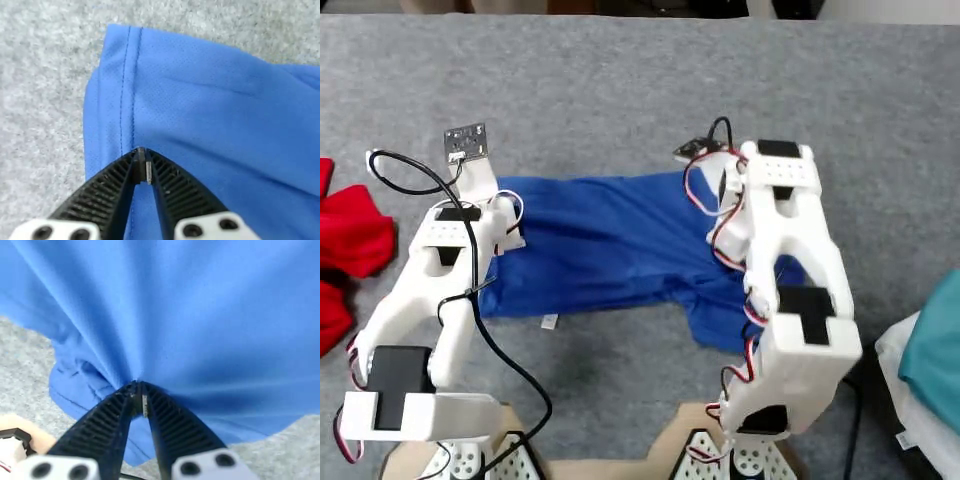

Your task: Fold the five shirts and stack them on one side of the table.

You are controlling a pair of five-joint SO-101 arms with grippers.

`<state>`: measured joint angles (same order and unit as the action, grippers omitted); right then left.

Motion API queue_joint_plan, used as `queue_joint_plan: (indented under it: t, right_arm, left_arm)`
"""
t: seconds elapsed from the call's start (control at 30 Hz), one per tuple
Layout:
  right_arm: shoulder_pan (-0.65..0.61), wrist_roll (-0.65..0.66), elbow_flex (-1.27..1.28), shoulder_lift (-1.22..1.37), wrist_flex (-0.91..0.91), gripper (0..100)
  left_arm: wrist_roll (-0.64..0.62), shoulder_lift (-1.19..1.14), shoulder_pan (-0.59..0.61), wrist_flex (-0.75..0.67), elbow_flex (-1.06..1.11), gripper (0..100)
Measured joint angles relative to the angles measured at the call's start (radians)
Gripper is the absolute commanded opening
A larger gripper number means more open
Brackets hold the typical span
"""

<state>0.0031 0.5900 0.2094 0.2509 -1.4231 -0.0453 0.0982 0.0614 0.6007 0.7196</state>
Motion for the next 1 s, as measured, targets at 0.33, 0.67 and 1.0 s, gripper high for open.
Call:
queue_joint_plan:
  t: [0.33,0.67,1.0]
  right_arm:
    - [0.023,-0.029,0.262,-0.209,0.213,0.5]
    - [0.064,-0.049,0.264,-0.362,0.273,0.5]
    - [0.028,-0.049,0.377,-0.37,0.198,0.5]
  left_arm:
    - [0.0,0.0,0.0,0.0,0.0,2]
    - [0.0,0.0,0.0,0.0,0.0,2]
    - [0.0,0.0,0.0,0.0,0.0,2]
